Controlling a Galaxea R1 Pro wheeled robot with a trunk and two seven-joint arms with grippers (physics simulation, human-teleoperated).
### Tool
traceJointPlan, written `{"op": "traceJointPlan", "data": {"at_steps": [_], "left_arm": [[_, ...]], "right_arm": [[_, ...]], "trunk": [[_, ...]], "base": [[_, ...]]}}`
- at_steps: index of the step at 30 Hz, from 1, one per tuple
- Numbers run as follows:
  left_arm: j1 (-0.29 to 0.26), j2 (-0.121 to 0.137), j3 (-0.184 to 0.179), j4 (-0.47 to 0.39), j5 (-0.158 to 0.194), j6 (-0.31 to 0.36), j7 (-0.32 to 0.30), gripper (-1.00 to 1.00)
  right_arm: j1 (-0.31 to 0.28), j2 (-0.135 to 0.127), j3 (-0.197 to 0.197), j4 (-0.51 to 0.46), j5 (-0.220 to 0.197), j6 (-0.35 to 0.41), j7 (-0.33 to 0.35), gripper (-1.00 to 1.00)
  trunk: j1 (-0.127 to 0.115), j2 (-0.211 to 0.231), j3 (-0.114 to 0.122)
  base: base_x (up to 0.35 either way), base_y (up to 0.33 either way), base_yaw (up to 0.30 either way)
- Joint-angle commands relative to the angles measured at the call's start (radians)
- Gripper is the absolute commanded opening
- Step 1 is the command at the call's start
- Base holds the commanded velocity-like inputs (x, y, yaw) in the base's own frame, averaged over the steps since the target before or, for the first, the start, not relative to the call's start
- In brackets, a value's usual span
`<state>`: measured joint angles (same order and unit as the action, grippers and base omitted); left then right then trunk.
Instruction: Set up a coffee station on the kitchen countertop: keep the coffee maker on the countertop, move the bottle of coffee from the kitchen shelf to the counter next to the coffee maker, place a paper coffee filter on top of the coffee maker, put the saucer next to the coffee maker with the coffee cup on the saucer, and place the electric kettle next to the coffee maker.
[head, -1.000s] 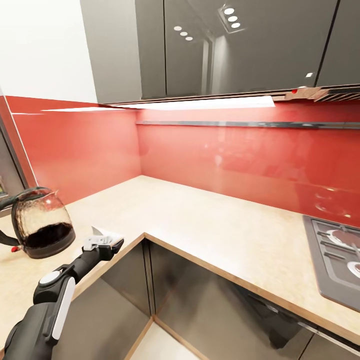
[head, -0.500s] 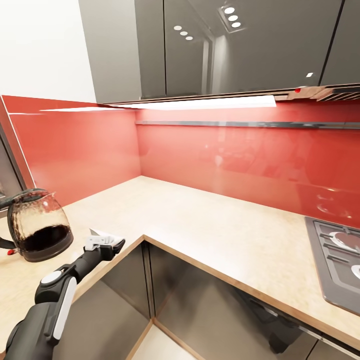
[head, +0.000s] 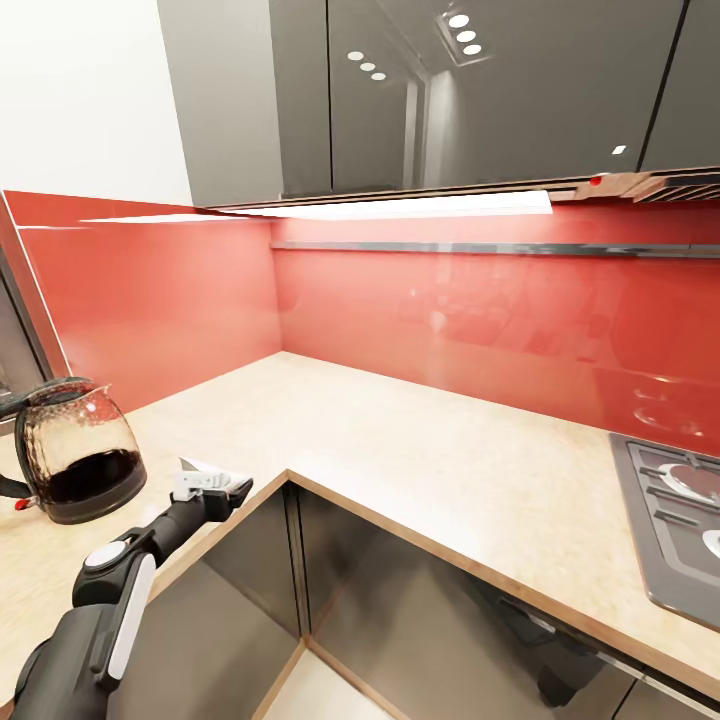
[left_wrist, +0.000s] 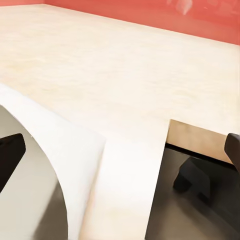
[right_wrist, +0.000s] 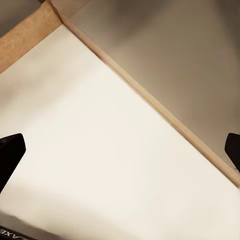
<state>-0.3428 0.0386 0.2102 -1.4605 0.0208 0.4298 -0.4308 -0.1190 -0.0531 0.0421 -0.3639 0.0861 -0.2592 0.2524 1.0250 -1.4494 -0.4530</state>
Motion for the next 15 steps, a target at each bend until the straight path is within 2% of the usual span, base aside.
{"op": "traceJointPlan", "data": {"at_steps": [1, 15], "left_arm": [[-0.001, 0.000, 0.001, -0.001, 0.002, 0.008, -0.005, 1.00], [-0.001, -0.001, -0.002, 0.000, 0.002, 0.012, -0.003, 1.00]], "right_arm": [[-0.001, -0.001, 0.002, 0.000, 0.009, -0.004, -0.002, 1.00], [-0.001, -0.001, 0.002, 0.000, 0.009, -0.004, -0.002, 1.00]], "trunk": [[0.000, -0.001, -0.001], [0.000, -0.001, -0.001]], "base": [[0.000, 0.000, 0.000], [0.000, 0.000, 0.000]]}}
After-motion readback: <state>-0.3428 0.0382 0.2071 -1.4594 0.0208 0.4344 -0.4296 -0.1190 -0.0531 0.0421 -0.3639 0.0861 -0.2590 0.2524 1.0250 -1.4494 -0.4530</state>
